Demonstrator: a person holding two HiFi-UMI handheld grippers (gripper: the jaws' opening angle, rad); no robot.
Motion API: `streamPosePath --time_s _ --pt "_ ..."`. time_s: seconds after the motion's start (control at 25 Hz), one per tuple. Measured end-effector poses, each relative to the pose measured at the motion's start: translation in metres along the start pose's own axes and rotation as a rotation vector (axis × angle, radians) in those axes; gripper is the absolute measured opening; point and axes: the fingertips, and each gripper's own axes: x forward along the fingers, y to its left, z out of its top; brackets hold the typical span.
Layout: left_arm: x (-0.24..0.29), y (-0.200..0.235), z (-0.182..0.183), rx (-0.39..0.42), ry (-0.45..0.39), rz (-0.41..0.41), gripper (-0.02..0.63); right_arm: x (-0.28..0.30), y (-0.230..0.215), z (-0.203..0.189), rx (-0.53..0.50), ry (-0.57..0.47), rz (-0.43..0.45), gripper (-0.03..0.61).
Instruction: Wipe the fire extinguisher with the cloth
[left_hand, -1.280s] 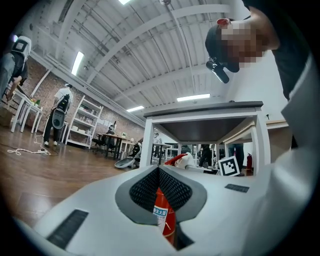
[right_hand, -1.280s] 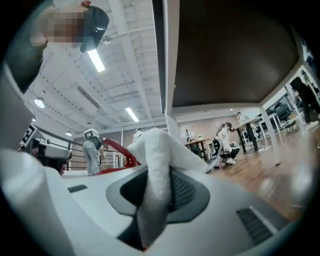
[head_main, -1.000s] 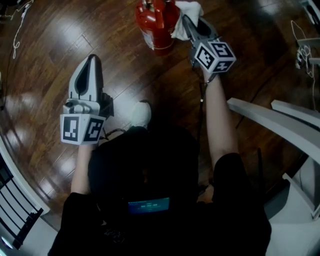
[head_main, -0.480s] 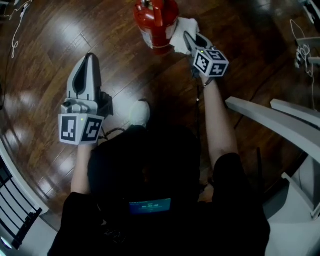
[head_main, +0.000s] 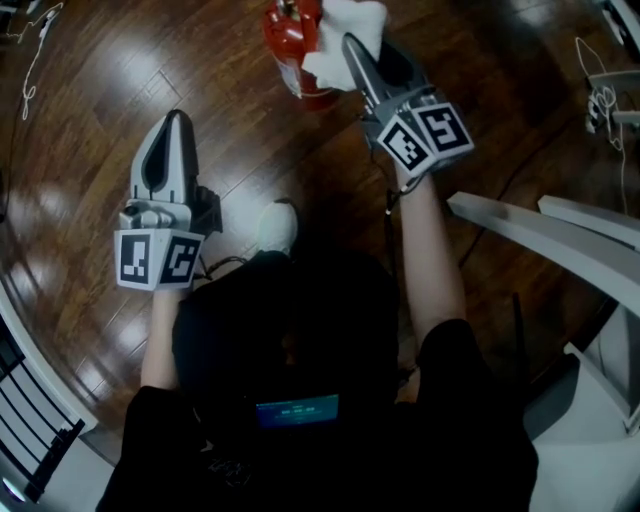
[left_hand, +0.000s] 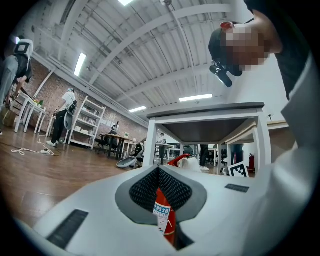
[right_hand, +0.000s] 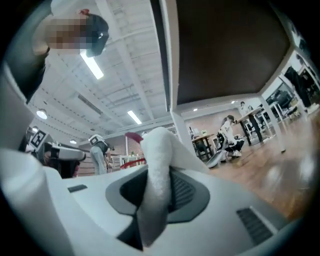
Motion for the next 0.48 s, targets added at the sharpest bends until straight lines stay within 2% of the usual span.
streamPosePath --time_s 0.08,0.24,0.48 --pt "-0.002 0.003 0.000 -0.002 -0.001 0.008 0.000 0.004 0.007 -0.017 -0.017 0.029 -0.008 0.112" --pt "-0.006 0.011 0.001 -0.017 -0.014 0.027 0.000 -0.004 0.000 -0.056 0.035 0.072 -0.045 0.114" --pt "-0.005 0.004 0.001 -0.011 -0.009 0.005 0.000 -0.015 -0.028 -0.184 0.047 0.384 -0.115 0.114"
